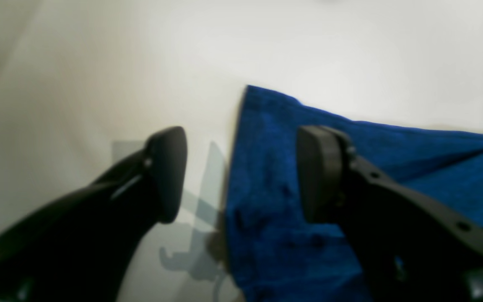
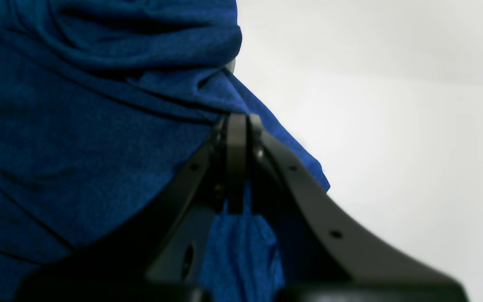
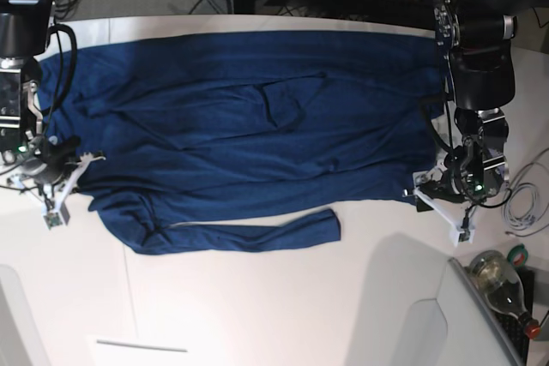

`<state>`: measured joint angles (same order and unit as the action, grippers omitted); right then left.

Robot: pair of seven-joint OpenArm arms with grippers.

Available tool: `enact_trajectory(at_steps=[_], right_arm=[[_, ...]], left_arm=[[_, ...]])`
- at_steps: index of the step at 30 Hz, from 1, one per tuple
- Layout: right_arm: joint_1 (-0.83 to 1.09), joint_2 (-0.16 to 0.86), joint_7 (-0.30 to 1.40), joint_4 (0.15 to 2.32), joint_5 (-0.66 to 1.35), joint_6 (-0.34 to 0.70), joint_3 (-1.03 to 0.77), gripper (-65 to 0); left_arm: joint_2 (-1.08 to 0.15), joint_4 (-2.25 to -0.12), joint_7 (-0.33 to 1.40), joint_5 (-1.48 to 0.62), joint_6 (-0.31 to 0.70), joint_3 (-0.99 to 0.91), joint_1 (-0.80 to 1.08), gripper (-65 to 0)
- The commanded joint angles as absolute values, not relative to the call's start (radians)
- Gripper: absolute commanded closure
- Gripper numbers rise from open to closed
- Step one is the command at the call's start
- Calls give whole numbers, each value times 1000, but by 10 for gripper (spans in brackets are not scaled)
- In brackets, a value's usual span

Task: Layout the t-shirt on the table in an organized manner, then fold the t-shirt properly

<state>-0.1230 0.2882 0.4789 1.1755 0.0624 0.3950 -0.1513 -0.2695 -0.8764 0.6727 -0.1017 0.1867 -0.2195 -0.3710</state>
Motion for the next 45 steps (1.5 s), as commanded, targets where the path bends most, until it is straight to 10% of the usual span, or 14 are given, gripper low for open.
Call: enact_trajectory(at_steps=[1, 20, 27, 45], right_arm=[[-145, 305, 460, 1191, 67, 398, -157, 0], [-145, 303, 460, 1190, 67, 398, -159, 0], [-145, 305, 460, 1190, 67, 398, -159, 0], [-213, 306, 453, 1188, 67, 398, -159, 0]], left_arm=[[-280, -888, 659, -99, 185, -223, -397, -423], [-280, -458, 440, -102, 182, -33, -562, -421], [-283, -460, 432, -99, 185, -31, -555, 0], [-286, -700, 489, -107, 183, -44, -596, 0]])
